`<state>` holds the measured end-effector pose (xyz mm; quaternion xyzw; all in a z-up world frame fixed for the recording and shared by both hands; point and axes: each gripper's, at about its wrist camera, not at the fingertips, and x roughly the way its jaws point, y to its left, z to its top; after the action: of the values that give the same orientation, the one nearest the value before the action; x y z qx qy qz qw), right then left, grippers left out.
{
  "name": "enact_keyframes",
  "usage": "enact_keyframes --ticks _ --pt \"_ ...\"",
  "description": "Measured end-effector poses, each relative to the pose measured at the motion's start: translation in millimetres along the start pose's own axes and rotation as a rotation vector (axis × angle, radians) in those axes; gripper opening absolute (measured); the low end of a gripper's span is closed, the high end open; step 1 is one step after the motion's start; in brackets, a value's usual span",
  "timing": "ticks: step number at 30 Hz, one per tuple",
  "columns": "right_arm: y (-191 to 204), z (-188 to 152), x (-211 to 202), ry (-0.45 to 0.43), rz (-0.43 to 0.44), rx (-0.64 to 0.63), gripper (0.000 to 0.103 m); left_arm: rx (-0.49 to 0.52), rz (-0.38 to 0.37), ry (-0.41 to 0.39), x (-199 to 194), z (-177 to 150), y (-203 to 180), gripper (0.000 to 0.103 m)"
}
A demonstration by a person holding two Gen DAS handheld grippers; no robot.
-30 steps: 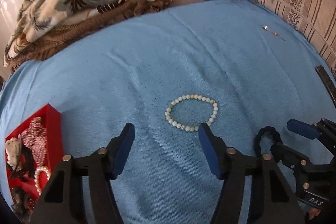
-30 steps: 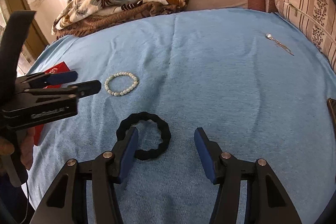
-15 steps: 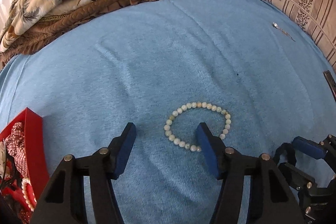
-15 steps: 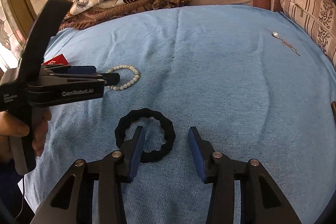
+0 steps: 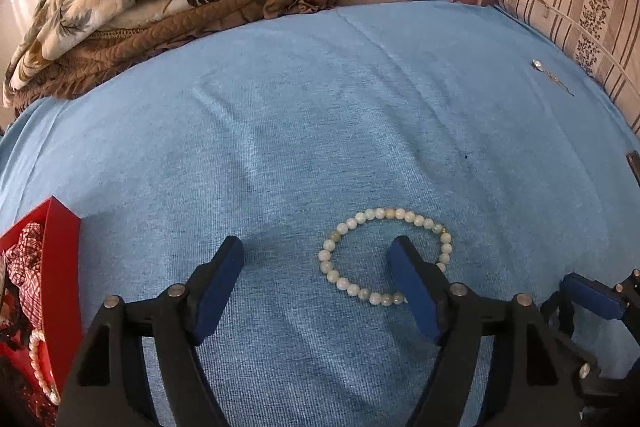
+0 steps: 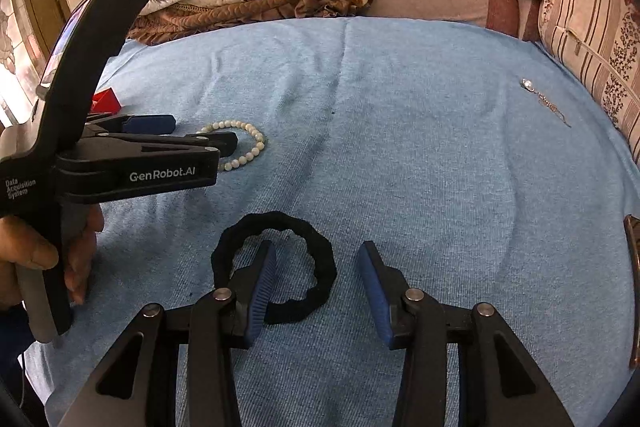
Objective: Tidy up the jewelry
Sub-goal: 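Grasp white bead bracelet with left gripper while right gripper grasps large black beaded bracelet, then carry both bracelets over the red tray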
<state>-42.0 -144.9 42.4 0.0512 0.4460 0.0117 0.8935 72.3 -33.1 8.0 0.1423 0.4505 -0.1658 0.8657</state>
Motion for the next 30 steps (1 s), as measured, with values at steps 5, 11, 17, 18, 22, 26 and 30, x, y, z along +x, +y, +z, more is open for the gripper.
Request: enact_keyframes --ticks 5,11,17,18,22,26,30 --pt "-2.2 0.8 -2.0 -0.003 -0.002 -0.002 0.019 -0.001 -0.017 0.021 -4.0 -0.1 -4.8 0.053" --pt "-4.3 1.0 -3.7 -0.008 0.007 0.007 0.013 0.128 0.001 0.024 -16.2 -7.6 -35.6 0.006" --pt "-11.6 1.7 -7.4 -0.019 0.013 0.047 0.012 0.133 -0.015 0.023 -27.2 -14.9 -41.5 0.006" --pt "-12.7 1.9 -8.5 -0.022 0.013 0.052 0.012 0.130 -0.017 0.022 -29.8 -15.7 -40.8 0.006" --pt "-18.1 1.9 -11.1 -0.029 0.016 0.079 0.012 0.122 -0.016 0.013 -37.6 -16.7 -38.0 0.006" --pt "-20.8 2.8 -14.9 -0.043 0.015 0.099 0.012 0.115 -0.014 0.004 -45.7 -17.8 -35.1 0.006" --pt "-25.1 2.0 -18.3 -0.053 0.021 0.119 0.012 0.108 -0.013 0.000 -54.0 -19.2 -32.3 0.006"
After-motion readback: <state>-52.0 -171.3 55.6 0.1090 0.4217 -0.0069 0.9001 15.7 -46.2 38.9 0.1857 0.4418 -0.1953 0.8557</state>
